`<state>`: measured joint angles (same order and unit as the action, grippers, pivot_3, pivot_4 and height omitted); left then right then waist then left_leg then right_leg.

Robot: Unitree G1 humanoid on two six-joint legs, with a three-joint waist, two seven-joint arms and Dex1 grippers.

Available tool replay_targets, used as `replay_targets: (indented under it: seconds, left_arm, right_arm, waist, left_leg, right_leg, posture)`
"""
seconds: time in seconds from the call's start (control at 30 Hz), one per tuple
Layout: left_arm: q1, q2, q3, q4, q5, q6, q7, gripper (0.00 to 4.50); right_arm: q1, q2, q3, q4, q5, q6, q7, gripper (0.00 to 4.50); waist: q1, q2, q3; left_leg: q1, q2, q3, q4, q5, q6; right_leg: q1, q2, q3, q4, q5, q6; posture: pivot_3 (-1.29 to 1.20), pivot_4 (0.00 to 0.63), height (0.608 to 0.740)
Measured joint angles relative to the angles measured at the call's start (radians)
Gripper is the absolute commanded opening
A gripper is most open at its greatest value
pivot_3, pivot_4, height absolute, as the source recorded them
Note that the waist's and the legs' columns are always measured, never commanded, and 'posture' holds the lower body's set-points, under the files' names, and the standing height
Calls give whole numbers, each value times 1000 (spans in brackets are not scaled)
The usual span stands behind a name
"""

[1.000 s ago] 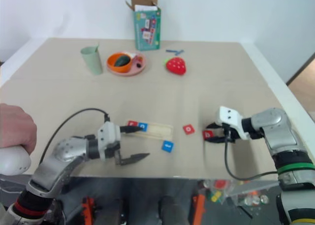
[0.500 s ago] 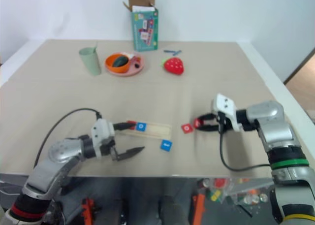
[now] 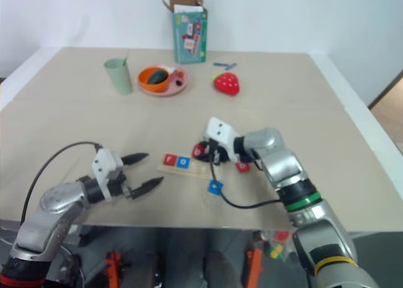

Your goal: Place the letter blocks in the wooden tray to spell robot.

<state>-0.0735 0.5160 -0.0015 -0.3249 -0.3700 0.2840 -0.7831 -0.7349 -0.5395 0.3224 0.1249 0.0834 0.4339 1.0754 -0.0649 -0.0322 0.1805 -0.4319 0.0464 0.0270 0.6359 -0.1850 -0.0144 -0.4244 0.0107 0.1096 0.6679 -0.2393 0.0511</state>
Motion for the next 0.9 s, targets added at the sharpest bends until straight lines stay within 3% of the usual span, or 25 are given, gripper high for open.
replay_targets:
  seconds: [0.9]
  left_arm:
    - [-3,-13,-7,-12,-24,8,17,4500]
  right_arm:
    - [15,15,52,-64,-12,123,25,1177]
  waist:
    - [-5,0,0]
  left_leg:
    - [1,2,0,0,0,0]
  right_leg:
    - [0,1,-2,0,2,-3]
  posture:
    - [0,150,740]
